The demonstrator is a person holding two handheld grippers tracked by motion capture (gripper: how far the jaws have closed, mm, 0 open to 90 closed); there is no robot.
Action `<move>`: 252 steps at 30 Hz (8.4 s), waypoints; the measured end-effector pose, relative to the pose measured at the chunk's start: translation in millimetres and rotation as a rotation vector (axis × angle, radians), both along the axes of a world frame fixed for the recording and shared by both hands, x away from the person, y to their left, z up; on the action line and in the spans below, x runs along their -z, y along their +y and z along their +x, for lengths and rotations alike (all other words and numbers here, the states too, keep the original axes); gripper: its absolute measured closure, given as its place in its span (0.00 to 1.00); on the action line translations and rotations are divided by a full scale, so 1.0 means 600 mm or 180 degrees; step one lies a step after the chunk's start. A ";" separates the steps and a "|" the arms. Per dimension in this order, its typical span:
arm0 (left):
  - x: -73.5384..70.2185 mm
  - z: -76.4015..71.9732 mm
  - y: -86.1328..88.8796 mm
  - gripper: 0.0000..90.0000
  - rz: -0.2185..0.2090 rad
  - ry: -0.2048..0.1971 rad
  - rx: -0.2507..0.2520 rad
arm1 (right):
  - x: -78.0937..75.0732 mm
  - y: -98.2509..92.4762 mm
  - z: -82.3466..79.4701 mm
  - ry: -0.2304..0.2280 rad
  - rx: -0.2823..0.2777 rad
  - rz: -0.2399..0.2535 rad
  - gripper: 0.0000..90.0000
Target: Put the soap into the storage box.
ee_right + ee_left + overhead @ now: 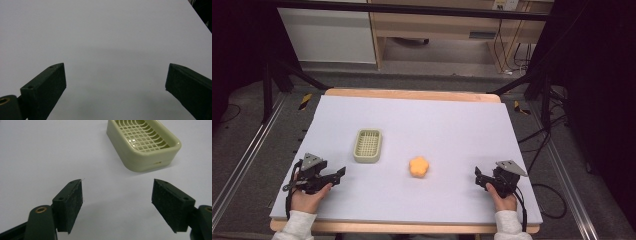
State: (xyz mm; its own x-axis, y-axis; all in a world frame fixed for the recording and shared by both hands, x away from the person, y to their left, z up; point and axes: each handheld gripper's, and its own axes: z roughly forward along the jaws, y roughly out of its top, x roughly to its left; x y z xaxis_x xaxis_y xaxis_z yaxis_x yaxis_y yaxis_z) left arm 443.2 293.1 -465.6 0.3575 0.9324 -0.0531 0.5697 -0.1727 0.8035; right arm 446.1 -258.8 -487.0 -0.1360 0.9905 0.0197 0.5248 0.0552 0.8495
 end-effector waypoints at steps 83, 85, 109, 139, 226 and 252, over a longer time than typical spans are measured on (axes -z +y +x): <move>-0.017 -0.012 -0.157 0.24 0.0146 -0.0012 0.0817 | 0.002 0.002 0.006 0.0143 -0.0001 -0.0025 0.04; -0.018 -0.011 -0.162 0.24 0.0117 -0.0024 0.0815 | 0.002 0.002 0.006 0.0146 -0.0001 -0.0025 0.04; -0.033 0.007 -0.216 0.22 0.0122 -0.0050 0.1001 | 0.002 0.003 0.006 0.0141 -0.0006 -0.0048 0.04; -0.044 0.039 -0.272 0.22 0.0176 -0.0024 0.1113 | 0.002 0.003 0.006 0.0145 -0.0007 -0.0044 0.04; -0.008 0.107 -0.415 0.19 0.0635 0.0659 0.1380 | 0.002 0.005 0.008 0.0184 -0.0046 -0.0067 0.04; 0.004 0.110 -0.422 0.26 0.0735 0.0785 0.1399 | 0.003 0.006 0.009 0.0201 -0.0054 -0.0086 0.04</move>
State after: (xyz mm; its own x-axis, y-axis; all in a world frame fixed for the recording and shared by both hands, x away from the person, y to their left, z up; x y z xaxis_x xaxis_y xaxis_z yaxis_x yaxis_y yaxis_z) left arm 508.9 40.0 -467.9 0.7185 0.6955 0.0037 0.5707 -0.5926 0.5684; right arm 451.3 -255.5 -488.6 -0.1520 0.9884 0.0022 0.5761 0.0868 0.8128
